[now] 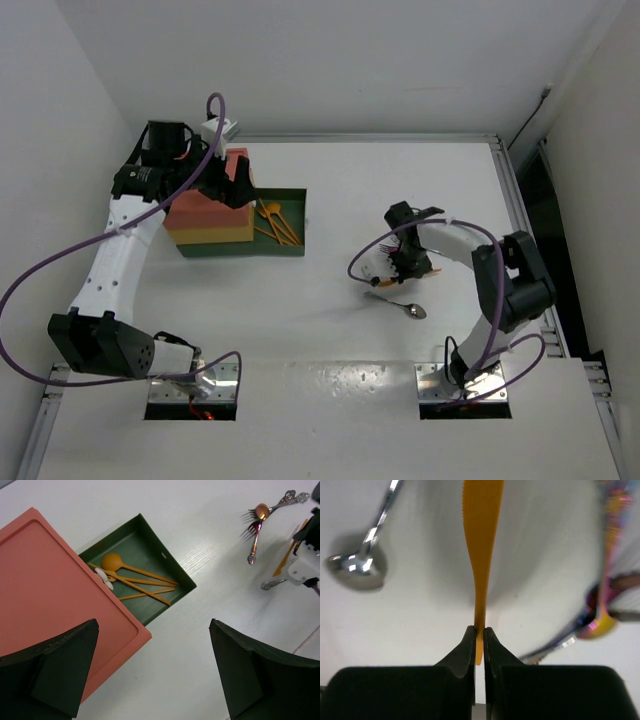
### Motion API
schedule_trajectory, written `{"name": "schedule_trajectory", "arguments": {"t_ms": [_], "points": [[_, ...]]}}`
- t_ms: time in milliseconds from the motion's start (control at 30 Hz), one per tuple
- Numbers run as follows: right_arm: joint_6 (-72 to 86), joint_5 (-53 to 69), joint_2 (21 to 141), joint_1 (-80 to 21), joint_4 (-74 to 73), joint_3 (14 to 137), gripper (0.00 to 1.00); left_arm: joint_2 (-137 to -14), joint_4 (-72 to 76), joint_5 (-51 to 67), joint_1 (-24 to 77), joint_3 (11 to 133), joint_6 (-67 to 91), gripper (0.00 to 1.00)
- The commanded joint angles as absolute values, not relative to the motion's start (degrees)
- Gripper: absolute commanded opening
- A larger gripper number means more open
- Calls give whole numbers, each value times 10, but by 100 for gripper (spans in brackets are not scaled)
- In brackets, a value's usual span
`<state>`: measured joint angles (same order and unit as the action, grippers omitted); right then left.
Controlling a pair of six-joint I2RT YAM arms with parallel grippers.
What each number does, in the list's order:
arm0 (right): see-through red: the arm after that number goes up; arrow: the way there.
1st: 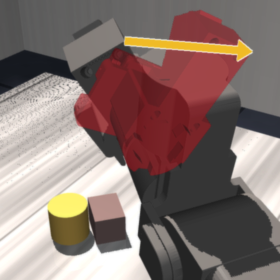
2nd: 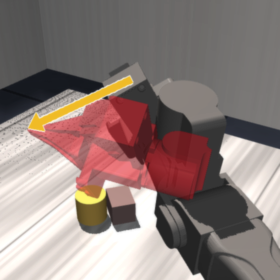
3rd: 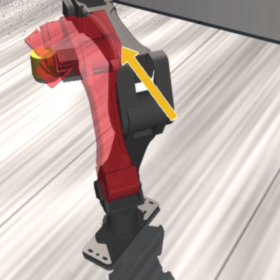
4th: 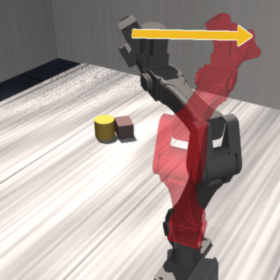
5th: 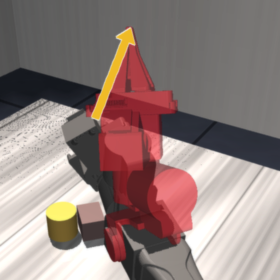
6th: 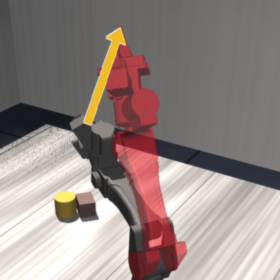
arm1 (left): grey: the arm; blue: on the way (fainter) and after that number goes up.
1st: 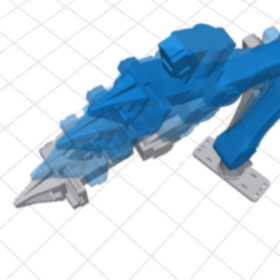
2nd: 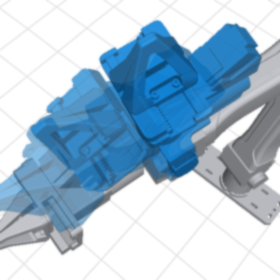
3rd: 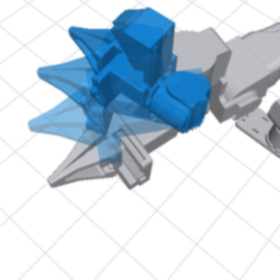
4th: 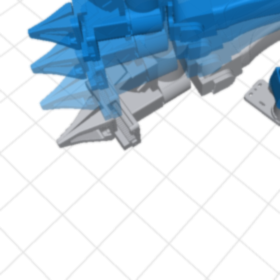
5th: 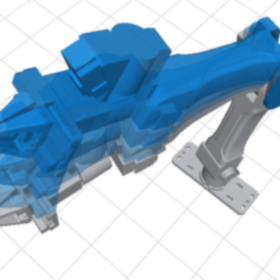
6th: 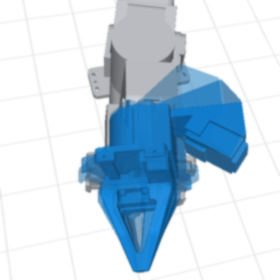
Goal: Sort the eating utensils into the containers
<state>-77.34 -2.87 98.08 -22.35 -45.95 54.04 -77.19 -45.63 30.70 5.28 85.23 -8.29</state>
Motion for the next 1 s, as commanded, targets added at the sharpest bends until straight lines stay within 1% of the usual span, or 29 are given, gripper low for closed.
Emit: {"name": "schedule_trajectory", "arguments": {"t_ms": [0, 67, 100, 133, 167, 233, 267, 300, 333, 367, 400, 467, 500, 533, 633, 800, 967], "points": [[-744, 72, 895, -234, -553, 638, 0, -751, -440, 316, 56, 840, -77, 100], [-685, 114, 877, -234, -596, 691, 0, -751, -428, 316, 56, 835, -64, 100], [-650, 167, 885, -240, -606, 762, 0, -751, -421, 306, 56, 835, -56, 100], [-570, 224, 922, -240, -627, 805, 0, -751, -404, 278, 56, 829, -32, 100], [-530, 256, 949, -240, -639, 897, 0, -751, -395, 262, 56, 829, -19, 100], [-445, 319, 1010, -245, -656, 991, 0, -751, -382, 230, 49, 829, 7, 100], [-346, 348, 1039, -245, -644, 1032, 0, -756, -376, 219, 41, 829, 27, 100], [-300, 406, 1094, -245, -633, 1101, 0, -756, -376, 205, 41, 834, 35, 100], [-259, 428, 1118, -251, -619, 1128, 0, -762, -376, 195, 35, 834, 41, 100], [-216, 439, 1136, -258, -567, 1149, 0, -762, -376, 187, 35, 834, 41, 100], [-125, 453, 1151, -264, -530, 1159, 0, -762, -376, 171, 35, 834, 47, 100], [-55, 453, 1187, -271, -440, 1164, 0, -762, -376, 146, 35, 834, 53, 100], [-1, 460, 1200, -279, -422, 1171, 0, -757, -376, 135, 35, 834, 53, 100], [17, 461, 1232, -287, -413, 1181, 0, -757, -371, 114, 29, 834, 61, 100], [74, 483, 1278, -296, -399, 1230, 0, -751, -364, 72, 23, 821, 79, 100], [95, 463, 1321, -324, -339, 1223, 0, -746, -345, 60, 17, 809, 84, 100], [74, 429, 1375, -335, -365, 1263, 0, -746, -345, 65, 17, 809, 84, 100]]}}
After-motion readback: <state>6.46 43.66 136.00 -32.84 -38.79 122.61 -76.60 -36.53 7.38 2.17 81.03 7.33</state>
